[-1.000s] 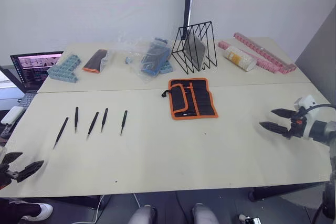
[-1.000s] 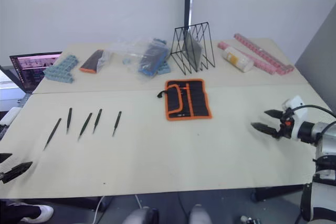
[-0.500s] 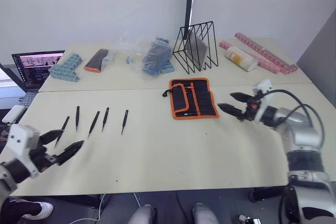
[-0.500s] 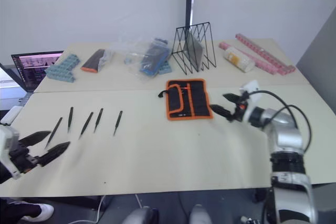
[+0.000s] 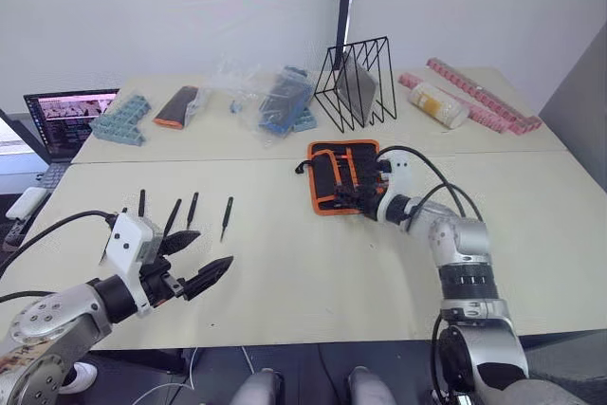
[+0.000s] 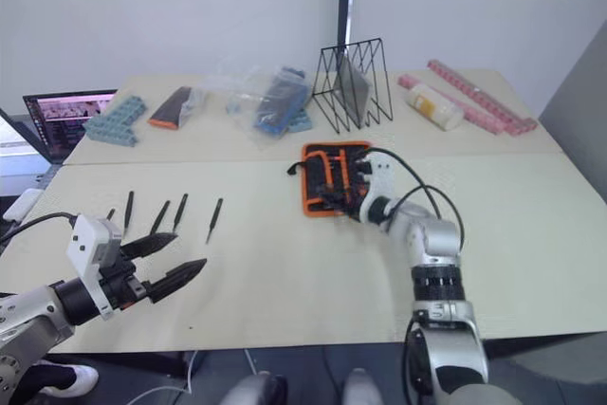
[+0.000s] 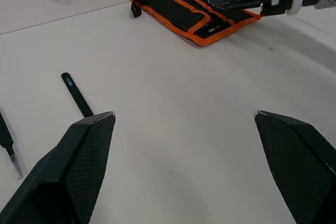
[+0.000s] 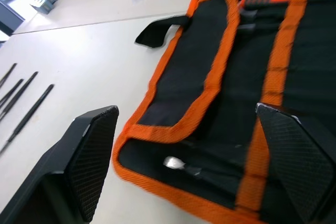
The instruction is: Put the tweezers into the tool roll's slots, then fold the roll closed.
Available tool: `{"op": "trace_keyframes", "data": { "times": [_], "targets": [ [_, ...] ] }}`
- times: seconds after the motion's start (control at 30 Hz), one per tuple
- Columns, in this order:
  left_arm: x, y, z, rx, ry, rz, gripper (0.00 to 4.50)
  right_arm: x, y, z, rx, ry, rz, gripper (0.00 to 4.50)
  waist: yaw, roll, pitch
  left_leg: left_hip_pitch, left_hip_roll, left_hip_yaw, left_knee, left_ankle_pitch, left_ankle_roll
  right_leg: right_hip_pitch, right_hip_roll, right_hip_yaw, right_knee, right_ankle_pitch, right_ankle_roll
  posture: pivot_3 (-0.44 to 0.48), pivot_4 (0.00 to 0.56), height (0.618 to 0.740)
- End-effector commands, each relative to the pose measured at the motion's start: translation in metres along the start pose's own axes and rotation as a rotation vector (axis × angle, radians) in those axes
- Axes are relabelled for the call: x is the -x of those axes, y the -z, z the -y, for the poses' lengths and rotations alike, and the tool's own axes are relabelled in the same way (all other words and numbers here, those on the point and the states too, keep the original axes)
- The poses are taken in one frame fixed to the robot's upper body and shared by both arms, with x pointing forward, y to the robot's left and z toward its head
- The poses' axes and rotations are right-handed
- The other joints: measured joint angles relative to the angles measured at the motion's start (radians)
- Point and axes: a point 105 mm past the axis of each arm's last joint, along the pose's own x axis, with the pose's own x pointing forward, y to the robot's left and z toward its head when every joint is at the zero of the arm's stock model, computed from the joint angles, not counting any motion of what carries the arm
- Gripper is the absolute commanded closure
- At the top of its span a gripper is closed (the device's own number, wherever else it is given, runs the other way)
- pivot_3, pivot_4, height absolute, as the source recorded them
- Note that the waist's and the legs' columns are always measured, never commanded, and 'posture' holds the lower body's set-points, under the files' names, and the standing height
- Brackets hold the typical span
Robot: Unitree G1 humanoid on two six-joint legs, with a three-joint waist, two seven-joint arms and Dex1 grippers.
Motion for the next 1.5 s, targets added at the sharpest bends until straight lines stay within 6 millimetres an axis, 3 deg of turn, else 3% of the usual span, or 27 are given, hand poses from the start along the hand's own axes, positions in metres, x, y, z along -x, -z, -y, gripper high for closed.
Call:
{"op": "trace_keyframes", "data": {
  "times": [0.03,0.2,0.37,0.6,0.8,0.83,1.13,1.27,1.5],
  "targets": [
    [-0.004,-0.007,0.004,-0.034,0.019,0.008,0.00,-0.008,-0.010,-0.018,0.022,-0.010,0.039,0.05,-0.002,0.000,0.000,0.000,0.000,0.000,0.000,0.000,0.000,0.000,0.000,0.000,0.000,0.000,0.000,0.000,0.150,0.740],
    [-0.020,-0.021,-0.009,-0.074,-0.036,0.065,0.00,-0.009,-0.004,-0.003,-0.016,0.112,0.049,0.05,0.008,-0.001,0.000,0.001,-0.001,0.000,0.001,0.001,-0.001,0.001,0.000,-0.001,0.001,0.000,0.000,0.000,0.150,0.740],
    [-0.027,-0.025,-0.005,-0.106,-0.001,0.067,0.00,-0.016,-0.011,-0.010,-0.060,0.086,0.093,0.05,0.006,-0.001,-0.001,0.001,-0.001,0.000,0.001,0.001,-0.001,0.001,0.000,-0.001,0.001,0.000,0.000,0.000,0.150,0.740],
    [-0.028,-0.024,-0.008,-0.110,-0.010,0.066,0.00,-0.021,-0.010,-0.024,-0.092,0.054,0.107,2.28,-0.009,-0.001,0.000,0.000,0.000,0.000,0.001,0.001,-0.001,0.000,0.001,-0.001,0.002,0.000,0.000,0.000,0.150,0.740],
    [-0.029,-0.017,-0.006,-0.101,-0.012,0.056,0.00,-0.023,-0.010,-0.019,-0.047,0.103,0.127,4.33,-0.009,-0.001,0.000,0.000,0.000,0.000,0.001,0.001,-0.001,0.000,0.001,-0.001,0.002,0.000,0.000,0.000,0.150,0.740],
    [-0.030,-0.015,-0.006,-0.100,-0.012,0.046,0.00,-0.024,-0.008,-0.019,-0.029,0.106,0.120,4.46,-0.009,-0.001,0.000,0.001,0.000,0.000,0.001,0.001,-0.001,0.000,0.001,-0.001,0.002,0.000,0.000,0.000,0.150,0.740],
    [-0.034,-0.009,-0.003,-0.102,0.012,0.013,0.00,-0.025,0.003,-0.036,0.097,0.007,0.058,4.46,-0.011,-0.001,0.000,0.001,0.000,0.000,0.001,0.001,-0.001,0.000,0.001,-0.001,0.002,0.000,0.000,0.000,0.150,0.740],
    [-0.039,-0.003,-0.013,-0.135,-0.014,-0.065,0.00,-0.013,0.009,-0.045,0.149,-0.076,0.022,4.46,-0.008,-0.001,0.000,0.001,0.000,0.000,0.001,0.001,-0.001,0.000,0.001,-0.001,0.002,0.000,0.000,0.000,0.150,0.740],
    [-0.060,-0.019,-0.012,-0.224,0.130,-0.064,0.00,0.017,0.025,-0.066,0.249,-0.232,-0.076,4.46,-0.006,-0.001,0.000,0.000,0.000,0.000,0.001,0.001,-0.001,0.000,0.001,-0.001,0.001,0.000,0.000,0.000,0.150,0.740]
  ]
}}
